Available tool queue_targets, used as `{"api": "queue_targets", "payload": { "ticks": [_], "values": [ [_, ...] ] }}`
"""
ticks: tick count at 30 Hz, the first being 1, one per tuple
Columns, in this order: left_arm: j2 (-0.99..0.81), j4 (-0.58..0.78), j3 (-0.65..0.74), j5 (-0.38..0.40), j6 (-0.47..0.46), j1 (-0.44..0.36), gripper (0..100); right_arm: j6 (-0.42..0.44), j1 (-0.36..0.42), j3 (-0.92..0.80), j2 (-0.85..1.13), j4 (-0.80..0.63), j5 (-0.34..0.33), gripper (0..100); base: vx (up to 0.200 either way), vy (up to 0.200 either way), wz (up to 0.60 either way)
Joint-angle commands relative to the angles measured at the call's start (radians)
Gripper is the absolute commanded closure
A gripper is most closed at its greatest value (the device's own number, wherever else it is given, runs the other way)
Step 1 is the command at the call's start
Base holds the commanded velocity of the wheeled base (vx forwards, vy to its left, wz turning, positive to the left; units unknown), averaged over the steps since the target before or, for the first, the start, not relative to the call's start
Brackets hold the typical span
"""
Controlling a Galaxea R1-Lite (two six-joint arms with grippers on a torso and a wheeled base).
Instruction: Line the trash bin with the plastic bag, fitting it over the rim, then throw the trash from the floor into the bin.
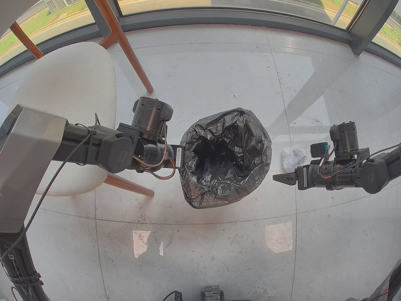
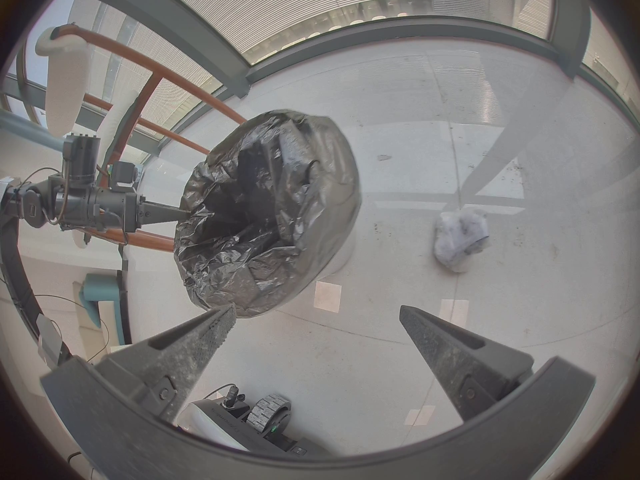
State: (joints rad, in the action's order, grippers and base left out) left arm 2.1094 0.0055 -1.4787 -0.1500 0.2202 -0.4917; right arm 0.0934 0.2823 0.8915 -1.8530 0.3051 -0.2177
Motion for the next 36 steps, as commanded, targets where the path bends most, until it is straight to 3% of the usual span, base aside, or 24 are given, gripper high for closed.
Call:
{"api": "queue_targets", "payload": {
  "ticks": [1,7,12,20,25,32,36],
  "values": [
    [-0.012,-0.007,-0.012,-0.008,0.001,0.012,0,-0.001,-0.095,-0.045,0.046,0.000,0.006,0,0.000,0.000,0.00],
    [-0.192,-0.006,0.057,0.006,0.005,-0.045,0,-0.001,-0.236,-0.043,0.041,0.000,0.003,0,0.000,0.000,0.00],
    [-0.331,-0.006,0.127,0.059,0.004,-0.051,0,0.000,-0.298,-0.046,-0.002,0.002,-0.003,0,0.000,0.000,0.00],
    [-0.477,0.016,0.147,0.064,-0.015,-0.068,0,0.000,-0.322,-0.049,-0.115,0.088,0.004,0,0.000,0.000,0.00],
    [-0.508,0.094,0.123,0.063,-0.111,-0.068,0,-0.006,-0.327,-0.046,-0.190,0.192,0.006,0,0.200,0.000,0.00],
    [-0.509,0.062,0.117,0.059,-0.110,-0.076,0,-0.006,-0.348,-0.025,-0.270,0.285,0.015,0,0.200,0.000,0.00],
    [-0.545,0.044,0.164,0.049,-0.085,-0.130,0,-0.006,-0.351,0.018,-0.324,0.296,0.017,0,0.000,0.000,0.00]
  ]
}}
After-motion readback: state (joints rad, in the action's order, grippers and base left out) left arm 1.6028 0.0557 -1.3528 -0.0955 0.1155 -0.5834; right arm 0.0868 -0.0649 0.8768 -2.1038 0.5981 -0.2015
